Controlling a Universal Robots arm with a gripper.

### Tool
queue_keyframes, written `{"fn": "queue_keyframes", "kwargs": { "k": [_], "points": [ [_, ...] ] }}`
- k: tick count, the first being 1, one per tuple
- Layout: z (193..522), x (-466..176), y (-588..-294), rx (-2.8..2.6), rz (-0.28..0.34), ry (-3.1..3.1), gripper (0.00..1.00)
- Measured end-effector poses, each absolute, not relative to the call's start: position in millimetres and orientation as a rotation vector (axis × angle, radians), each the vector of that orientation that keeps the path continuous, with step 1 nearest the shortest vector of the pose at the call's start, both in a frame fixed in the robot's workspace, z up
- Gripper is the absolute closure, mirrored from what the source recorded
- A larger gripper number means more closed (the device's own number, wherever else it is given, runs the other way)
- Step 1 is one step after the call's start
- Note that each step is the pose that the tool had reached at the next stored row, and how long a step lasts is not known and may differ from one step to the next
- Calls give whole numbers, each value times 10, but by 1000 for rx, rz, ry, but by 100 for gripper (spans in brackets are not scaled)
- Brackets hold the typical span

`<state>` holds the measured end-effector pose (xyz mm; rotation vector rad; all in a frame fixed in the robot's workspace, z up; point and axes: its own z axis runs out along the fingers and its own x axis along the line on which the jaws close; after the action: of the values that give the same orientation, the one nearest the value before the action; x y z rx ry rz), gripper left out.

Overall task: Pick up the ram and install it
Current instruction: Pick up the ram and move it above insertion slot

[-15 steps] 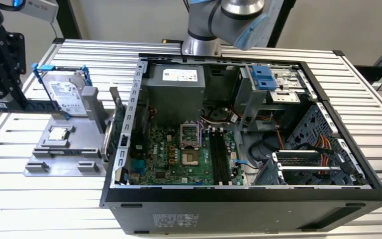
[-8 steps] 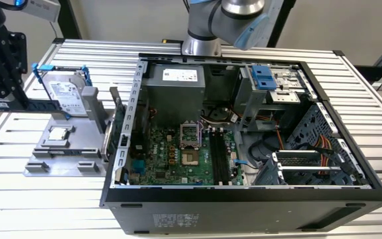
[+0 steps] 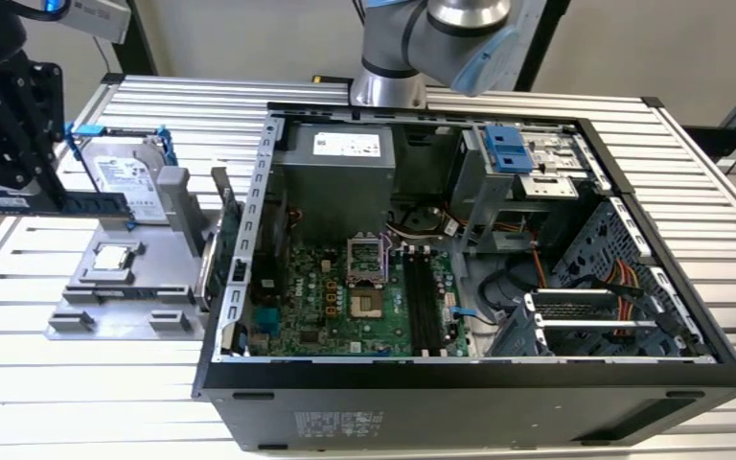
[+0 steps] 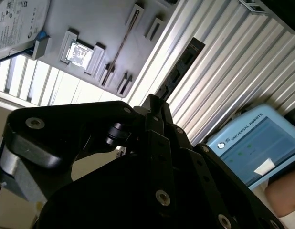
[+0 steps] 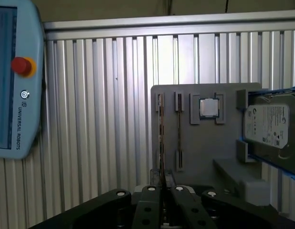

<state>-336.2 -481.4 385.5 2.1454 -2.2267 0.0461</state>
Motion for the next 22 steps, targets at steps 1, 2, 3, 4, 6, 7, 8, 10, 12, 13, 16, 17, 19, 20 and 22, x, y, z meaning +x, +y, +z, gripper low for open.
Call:
{"fn": "queue_keyframes", "kwargs": {
  "k": [1,2,3,4,6,7,8,10,12,13,16,17,19,20,22],
  "points": [
    [3854,-3351,-4814,2146,46,-2227,100],
    [3855,-3340,-4813,2146,46,-2226,100],
    [3855,-3330,-4813,2146,46,-2226,100],
    [3854,-3319,-4813,2146,46,-2226,100],
    [3855,-3295,-4812,2147,46,-2226,100],
    [3855,-3282,-4813,2147,46,-2225,100],
    [3854,-3267,-4812,2147,46,-2225,100],
    [3855,-3239,-4812,2148,46,-2224,100],
    [3855,-3208,-4812,2148,46,-2224,100],
    [3855,-3193,-4811,2149,46,-2223,100],
    [3855,-3149,-4811,2150,46,-2223,100],
    [3855,-3137,-4811,2150,46,-2223,100],
    [3855,-3108,-4811,2150,46,-2222,100],
    [3855,-3091,-4811,2150,46,-2222,100],
    [3855,-3056,-4811,2150,46,-2222,100]
  ]
}}
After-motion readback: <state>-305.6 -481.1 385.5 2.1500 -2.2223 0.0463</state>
